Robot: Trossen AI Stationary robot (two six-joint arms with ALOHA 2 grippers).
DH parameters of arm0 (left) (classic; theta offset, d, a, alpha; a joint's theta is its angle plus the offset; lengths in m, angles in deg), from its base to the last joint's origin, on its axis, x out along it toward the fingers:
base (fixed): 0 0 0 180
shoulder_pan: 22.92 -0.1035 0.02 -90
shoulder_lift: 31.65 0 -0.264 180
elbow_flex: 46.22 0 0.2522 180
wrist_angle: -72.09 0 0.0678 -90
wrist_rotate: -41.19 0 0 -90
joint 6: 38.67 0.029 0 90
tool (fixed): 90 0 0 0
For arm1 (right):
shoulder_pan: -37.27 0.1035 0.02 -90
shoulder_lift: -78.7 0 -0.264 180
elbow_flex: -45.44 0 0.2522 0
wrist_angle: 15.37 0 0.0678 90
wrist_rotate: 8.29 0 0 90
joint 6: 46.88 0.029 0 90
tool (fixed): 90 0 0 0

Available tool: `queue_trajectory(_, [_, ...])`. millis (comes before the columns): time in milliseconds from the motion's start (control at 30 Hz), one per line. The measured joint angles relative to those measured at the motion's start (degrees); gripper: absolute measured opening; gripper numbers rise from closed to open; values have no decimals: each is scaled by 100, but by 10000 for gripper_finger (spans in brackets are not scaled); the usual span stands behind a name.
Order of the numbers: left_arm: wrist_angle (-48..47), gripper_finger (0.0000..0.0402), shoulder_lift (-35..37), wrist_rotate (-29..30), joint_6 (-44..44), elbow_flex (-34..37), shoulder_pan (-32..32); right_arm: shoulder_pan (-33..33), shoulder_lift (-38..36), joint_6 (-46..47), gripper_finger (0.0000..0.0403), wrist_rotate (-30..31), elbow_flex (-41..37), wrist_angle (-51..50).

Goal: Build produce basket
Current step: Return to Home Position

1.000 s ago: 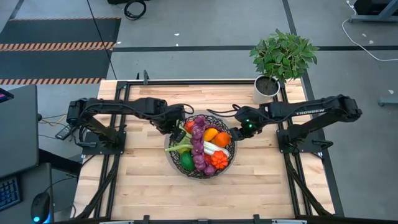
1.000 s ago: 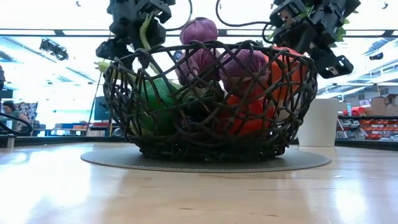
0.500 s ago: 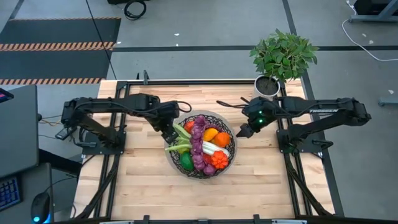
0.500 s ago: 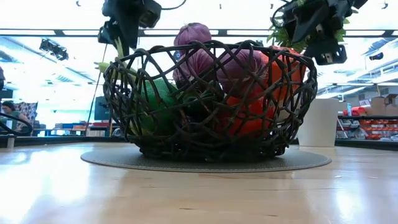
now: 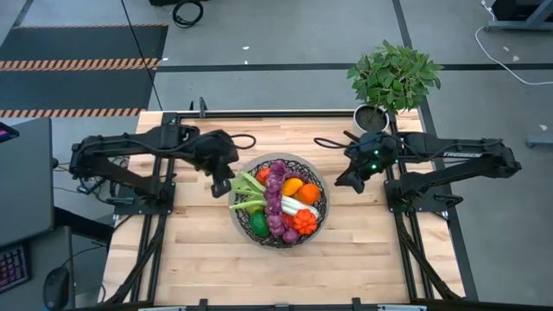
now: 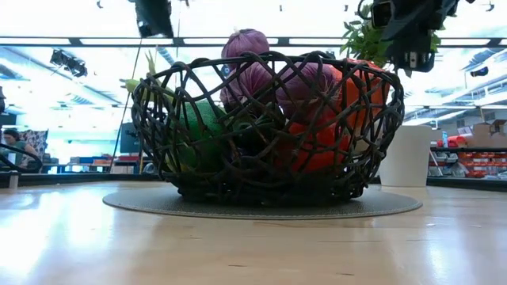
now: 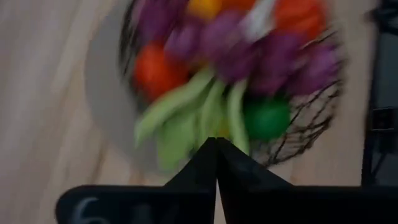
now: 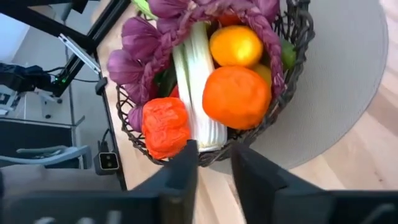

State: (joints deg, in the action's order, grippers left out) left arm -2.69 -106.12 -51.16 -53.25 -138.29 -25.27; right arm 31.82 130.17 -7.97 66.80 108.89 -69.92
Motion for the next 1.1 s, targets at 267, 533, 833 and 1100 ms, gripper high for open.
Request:
queue_trajectory(267, [1507, 3, 360, 242, 1036, -1, 293, 45, -528, -609, 14, 775, 2, 485])
queue_trajectory(533, [3576, 1, 1482, 256, 282, 1657, 264, 112, -1180, -1149, 7, 1669, -23, 804])
queue_trajectory(833, [6102, 1, 3406, 720, -910, 3917, 239, 170, -2188, -954, 5, 2343, -1307, 2988])
queue_trajectory(1100, [6348, 1, 4914, 1803, -574, 4287, 239, 170, -3450, -754, 7, 3151, -2749, 5195])
